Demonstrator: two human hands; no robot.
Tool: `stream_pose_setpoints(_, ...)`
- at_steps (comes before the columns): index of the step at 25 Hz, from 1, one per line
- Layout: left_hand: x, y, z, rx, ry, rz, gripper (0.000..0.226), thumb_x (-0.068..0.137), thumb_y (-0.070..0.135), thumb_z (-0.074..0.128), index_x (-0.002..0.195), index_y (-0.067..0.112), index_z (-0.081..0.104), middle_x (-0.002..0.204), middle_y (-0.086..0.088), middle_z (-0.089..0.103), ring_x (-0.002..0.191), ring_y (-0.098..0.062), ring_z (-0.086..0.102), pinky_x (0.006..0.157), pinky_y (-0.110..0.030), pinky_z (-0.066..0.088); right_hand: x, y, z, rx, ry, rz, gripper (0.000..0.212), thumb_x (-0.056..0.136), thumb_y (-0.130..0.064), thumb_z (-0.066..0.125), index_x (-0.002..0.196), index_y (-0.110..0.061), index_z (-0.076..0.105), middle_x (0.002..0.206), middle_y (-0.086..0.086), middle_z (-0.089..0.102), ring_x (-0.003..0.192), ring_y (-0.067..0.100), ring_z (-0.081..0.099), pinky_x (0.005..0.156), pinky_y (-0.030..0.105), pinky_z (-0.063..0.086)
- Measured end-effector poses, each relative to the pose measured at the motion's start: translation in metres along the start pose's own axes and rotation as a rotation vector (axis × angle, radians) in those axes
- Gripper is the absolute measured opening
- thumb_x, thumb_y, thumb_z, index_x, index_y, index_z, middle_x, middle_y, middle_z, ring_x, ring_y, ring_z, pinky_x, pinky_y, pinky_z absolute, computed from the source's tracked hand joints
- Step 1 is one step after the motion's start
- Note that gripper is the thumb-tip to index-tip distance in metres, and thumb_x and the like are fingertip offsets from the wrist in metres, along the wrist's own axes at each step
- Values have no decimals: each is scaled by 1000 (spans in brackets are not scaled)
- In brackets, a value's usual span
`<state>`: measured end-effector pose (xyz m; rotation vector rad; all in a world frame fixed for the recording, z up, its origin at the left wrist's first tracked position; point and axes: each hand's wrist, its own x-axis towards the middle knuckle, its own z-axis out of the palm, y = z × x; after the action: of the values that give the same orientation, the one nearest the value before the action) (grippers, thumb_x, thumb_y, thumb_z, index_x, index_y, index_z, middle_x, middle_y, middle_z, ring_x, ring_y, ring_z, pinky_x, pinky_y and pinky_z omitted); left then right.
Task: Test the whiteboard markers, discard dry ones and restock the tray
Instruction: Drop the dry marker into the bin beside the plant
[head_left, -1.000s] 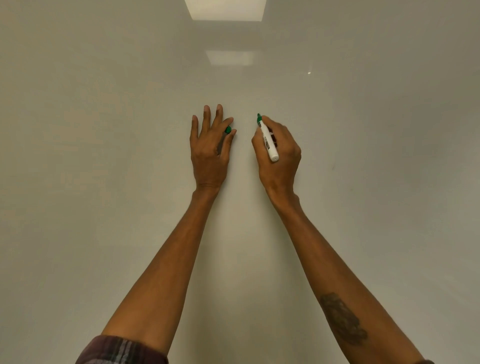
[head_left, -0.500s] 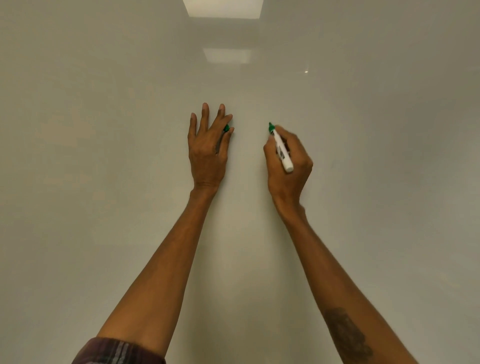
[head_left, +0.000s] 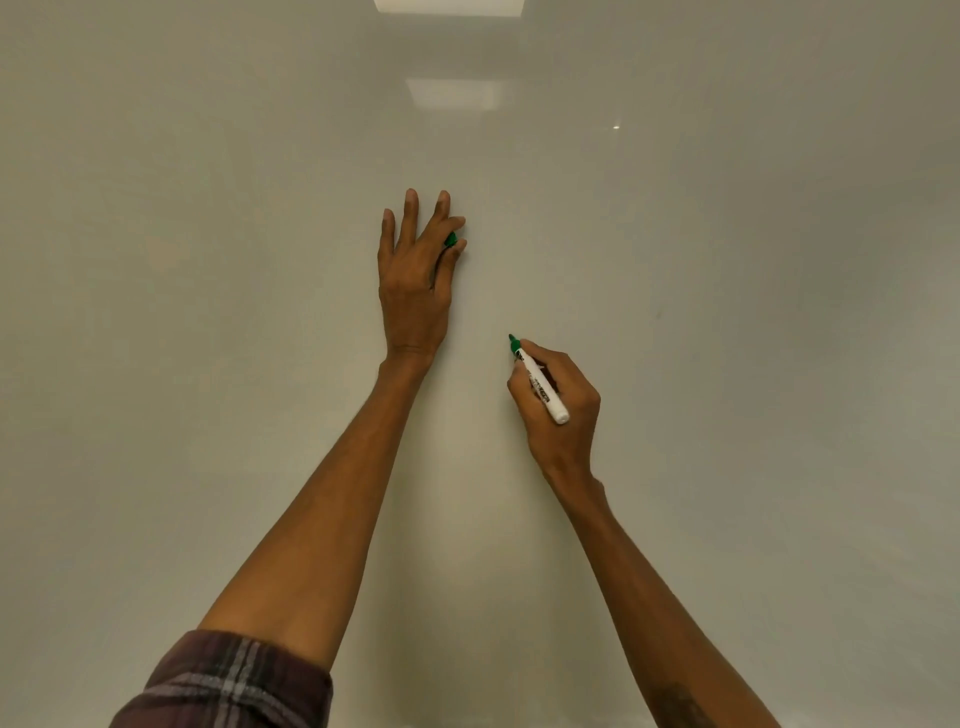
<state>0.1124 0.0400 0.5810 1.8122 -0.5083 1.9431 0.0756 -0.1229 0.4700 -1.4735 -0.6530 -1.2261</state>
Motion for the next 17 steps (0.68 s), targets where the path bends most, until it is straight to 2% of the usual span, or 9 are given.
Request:
stream_pose_setpoints(2, -3, 5, -6, -96, -42, -64, 24, 99, 19, 59, 120, 9, 67, 143, -9, 55, 144, -28, 37, 123, -45, 20, -3, -8, -5, 306, -71, 289, 24, 91, -5, 64, 115, -5, 69, 100, 8, 72, 87, 20, 69, 78, 41, 59)
stream_pose_setpoints(4, -12, 12, -16, -218, -66, -194, 20, 97, 20, 62, 112, 10, 70, 138, -9, 55, 140, -20, 41, 121, -37, 28, -4, -16, -8, 569, -77, 520, 25, 94, -4, 60, 118, -5, 66, 103, 15, 72, 87, 26, 69, 80, 38, 59)
stream_pose_setpoints(7, -35, 29, -38, -327, -75, -340, 18, 96, 18, 62, 111, 10, 70, 121, -7, 58, 119, -12, 54, 104, -25, 45, -8, -29, -4, 835, -33, 703, 25, 97, -7, 56, 120, -1, 64, 102, 20, 71, 90, 27, 69, 84, 34, 57)
stream_pose_setpoints(9, -49, 41, -51, -426, -90, -457, 24, 98, 19, 61, 120, 14, 68, 119, -2, 64, 115, -11, 59, 100, -25, 48, -15, -38, 1, 957, -38, 771, 26, 100, -10, 51, 121, 1, 63, 100, 19, 72, 91, 26, 69, 84, 32, 57)
stream_pose_setpoints(12, -68, 57, -66, -659, -14, -802, 32, 96, 22, 64, 127, 26, 65, 121, 0, 70, 116, -11, 63, 104, -26, 48, -27, -47, 6, 1005, -62, 787, 26, 100, -9, 49, 120, 1, 62, 101, 20, 72, 92, 27, 70, 83, 31, 58)
stream_pose_setpoints(14, -83, 61, -72, -743, 63, -959, 30, 97, 24, 62, 127, 20, 66, 114, -2, 73, 111, -14, 67, 102, -30, 51, -33, -51, 9, 1007, -64, 797, 27, 99, -9, 50, 120, 5, 62, 104, 23, 71, 93, 29, 70, 83, 32, 58)
stream_pose_setpoints(17, -106, 60, -76, -826, 76, -1083, 31, 101, 24, 54, 127, 11, 66, 108, -8, 73, 107, -21, 69, 100, -37, 53, -42, -55, 12, 979, -87, 814, 26, 99, -9, 52, 118, 5, 63, 107, 26, 70, 95, 31, 71, 84, 33, 58)
